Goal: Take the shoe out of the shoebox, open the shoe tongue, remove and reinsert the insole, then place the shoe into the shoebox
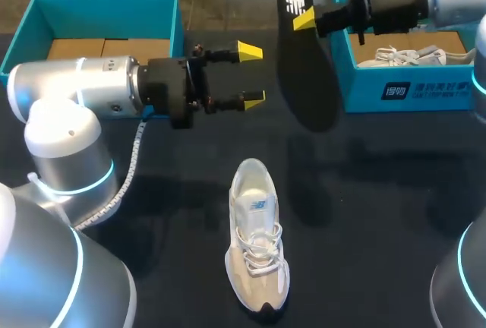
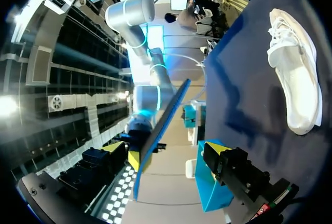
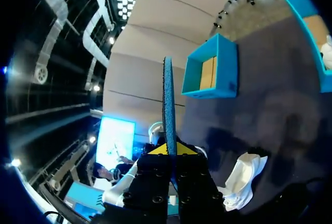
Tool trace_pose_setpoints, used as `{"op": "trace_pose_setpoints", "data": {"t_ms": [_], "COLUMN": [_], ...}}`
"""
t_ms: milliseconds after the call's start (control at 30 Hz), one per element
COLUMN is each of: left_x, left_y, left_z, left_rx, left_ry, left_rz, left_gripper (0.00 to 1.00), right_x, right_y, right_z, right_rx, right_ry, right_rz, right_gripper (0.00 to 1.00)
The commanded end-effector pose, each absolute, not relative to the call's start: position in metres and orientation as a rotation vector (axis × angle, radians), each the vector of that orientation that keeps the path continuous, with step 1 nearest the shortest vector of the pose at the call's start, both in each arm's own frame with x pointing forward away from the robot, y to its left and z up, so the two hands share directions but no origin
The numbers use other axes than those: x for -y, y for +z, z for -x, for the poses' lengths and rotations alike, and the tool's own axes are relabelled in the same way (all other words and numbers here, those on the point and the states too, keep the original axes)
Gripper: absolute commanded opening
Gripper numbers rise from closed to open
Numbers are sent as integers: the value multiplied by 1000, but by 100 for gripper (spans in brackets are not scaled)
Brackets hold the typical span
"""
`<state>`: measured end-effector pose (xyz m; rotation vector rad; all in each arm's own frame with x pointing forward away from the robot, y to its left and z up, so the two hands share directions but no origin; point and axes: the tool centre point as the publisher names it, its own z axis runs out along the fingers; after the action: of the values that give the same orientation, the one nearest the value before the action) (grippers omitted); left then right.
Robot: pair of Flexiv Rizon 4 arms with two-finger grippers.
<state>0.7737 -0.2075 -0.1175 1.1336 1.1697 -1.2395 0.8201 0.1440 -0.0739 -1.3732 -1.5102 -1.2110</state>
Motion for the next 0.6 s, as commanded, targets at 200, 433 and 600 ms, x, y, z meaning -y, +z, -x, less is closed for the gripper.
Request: {"op": "trace_pose_setpoints", "data": {"t_ms": [200,433,600], "left_x": [216,223,230], "left_y": [-117,-120,-122], "left_z": [-777,-779,-785], "left_rx": [-1179,-1157,-1157], "left_ry": [-1221,-1213,-1199], "left_rz": [-1136,-1151,-1152], "left_gripper": [100,100,100], "right_x": [-155,-160,-160], "right_y": [-85,-98,-104], "right_z": [-830,-833,-832], "right_rx": [1496,1419,1375], "right_ry": [-1212,-1114,-1064], "right_rz": [1351,1342,1366], "right_gripper": [0,0,0]}}
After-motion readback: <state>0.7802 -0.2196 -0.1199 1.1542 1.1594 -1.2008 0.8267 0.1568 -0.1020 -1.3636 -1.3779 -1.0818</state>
